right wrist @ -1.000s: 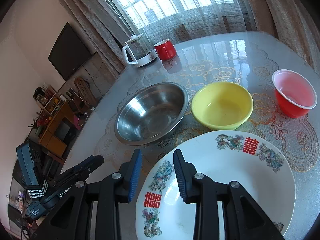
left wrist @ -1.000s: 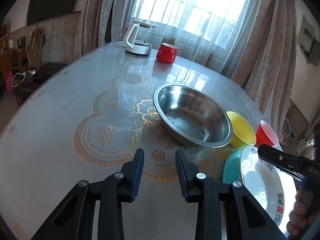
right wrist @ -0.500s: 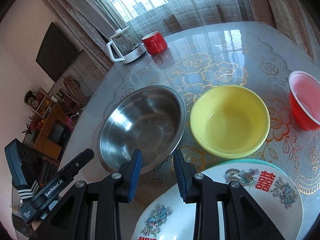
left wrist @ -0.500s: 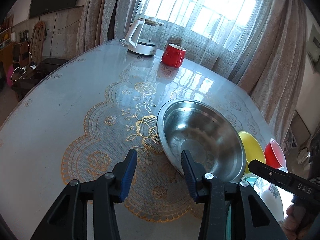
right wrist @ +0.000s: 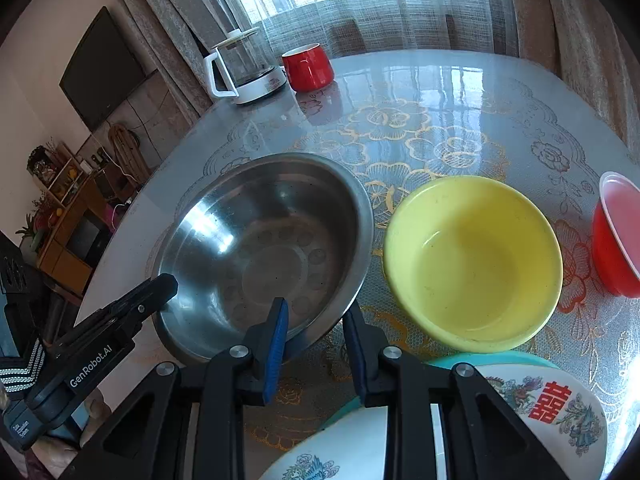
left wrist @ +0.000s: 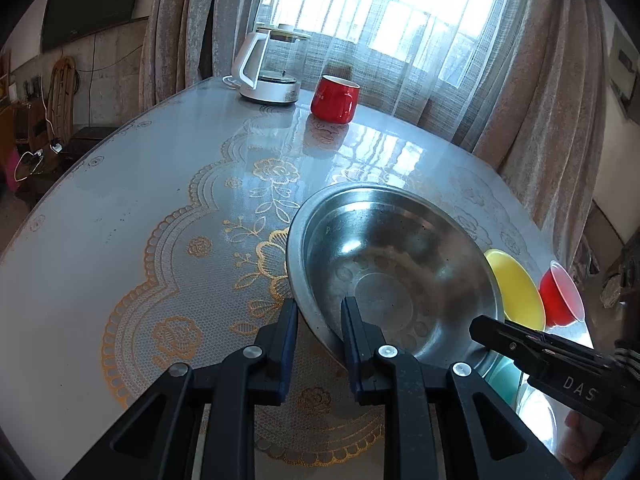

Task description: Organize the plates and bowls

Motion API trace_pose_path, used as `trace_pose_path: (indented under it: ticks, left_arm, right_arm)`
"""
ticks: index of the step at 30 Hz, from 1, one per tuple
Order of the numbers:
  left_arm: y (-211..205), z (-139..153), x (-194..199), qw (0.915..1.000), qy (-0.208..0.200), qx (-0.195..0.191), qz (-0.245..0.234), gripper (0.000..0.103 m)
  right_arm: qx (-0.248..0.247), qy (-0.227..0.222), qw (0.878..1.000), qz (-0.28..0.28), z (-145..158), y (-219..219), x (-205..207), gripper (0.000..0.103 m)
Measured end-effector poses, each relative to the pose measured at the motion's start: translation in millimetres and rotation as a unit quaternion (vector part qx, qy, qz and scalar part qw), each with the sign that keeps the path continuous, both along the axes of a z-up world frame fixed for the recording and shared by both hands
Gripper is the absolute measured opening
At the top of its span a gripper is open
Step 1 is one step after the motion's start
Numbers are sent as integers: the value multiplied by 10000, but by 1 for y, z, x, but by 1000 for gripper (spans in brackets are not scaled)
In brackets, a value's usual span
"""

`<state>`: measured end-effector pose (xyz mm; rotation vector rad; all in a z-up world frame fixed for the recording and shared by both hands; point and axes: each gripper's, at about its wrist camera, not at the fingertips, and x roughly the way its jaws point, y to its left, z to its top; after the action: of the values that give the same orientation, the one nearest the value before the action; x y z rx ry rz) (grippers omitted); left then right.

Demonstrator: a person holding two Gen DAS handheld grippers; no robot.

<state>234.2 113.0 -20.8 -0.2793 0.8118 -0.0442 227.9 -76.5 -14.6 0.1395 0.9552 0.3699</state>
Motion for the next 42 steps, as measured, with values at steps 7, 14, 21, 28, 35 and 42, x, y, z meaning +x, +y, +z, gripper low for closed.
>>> trace_pose_path:
  ticks: [7,14,21,28,35,42]
  left_arm:
    - [11,3,-25,9998,-12,-38,187,24]
    - [18,8,-54,9992,-41,251,302,25]
    - [36,2,-85,9989,65,97,457,25]
    - [45,3,-116,9981,108,110,593,26]
    - [46,5,-145,9979,58,231,609,26]
    - [47,4,-161,9974,106,347,619,26]
  right_arm:
    - [-83,-113,9994,310,8,14,-13,28]
    - [-84,-67,9985,539,4,29,-30,28]
    - [-95,7,9969,782,2,46,-49,28]
    - [-121,-21,9946,1032,2,58,-70,28]
    - [-74,14,9934,1141,-1,63,-86,28]
    - [7,37,9922,1244,-3,65,-102,28]
